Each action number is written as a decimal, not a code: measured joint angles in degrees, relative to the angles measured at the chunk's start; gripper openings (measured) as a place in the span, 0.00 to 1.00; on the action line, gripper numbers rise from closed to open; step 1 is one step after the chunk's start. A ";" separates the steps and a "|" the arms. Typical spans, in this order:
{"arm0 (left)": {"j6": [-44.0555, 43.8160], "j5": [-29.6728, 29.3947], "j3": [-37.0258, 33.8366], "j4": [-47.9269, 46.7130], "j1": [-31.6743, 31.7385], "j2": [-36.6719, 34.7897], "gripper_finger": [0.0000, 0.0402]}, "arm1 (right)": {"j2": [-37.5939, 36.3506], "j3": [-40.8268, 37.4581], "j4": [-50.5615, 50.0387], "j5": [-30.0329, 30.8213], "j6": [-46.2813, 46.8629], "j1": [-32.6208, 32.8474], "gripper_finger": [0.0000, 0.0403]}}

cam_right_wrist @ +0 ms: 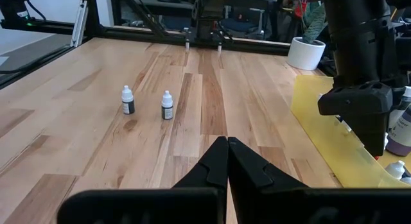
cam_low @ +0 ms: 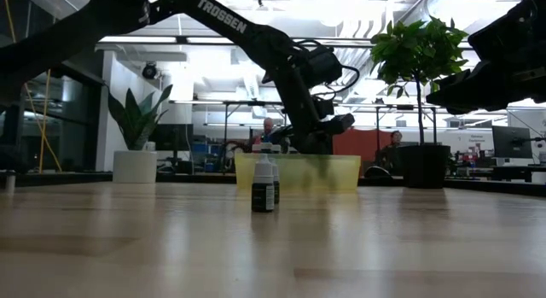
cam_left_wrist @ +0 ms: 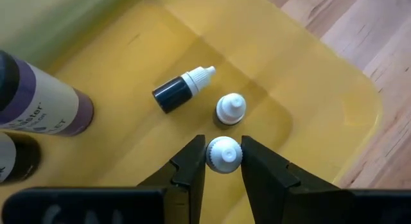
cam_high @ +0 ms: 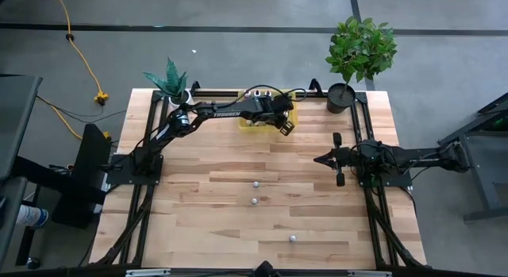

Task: Pick & Place food coloring
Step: Put the small red food coloring bottle into the yellow bin, then put the small green food coloring bottle into the yellow bin

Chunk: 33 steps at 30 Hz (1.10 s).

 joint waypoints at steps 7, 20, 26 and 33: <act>0.04 -0.64 -0.01 -0.92 0.00 0.00 0.32 | 0.00 0.00 0.00 0.01 0.00 0.00 0.00; 1.13 -0.85 -0.07 -1.88 0.00 -0.41 0.41 | 0.00 0.00 0.00 0.00 0.00 -0.01 0.00; 2.72 -0.85 -0.08 -2.52 0.00 -3.34 0.41 | -0.02 0.00 0.00 -0.01 0.00 -0.01 0.00; 5.49 -0.08 -0.08 -2.68 -0.63 -6.37 0.41 | -0.02 0.00 0.00 0.01 0.02 0.00 0.00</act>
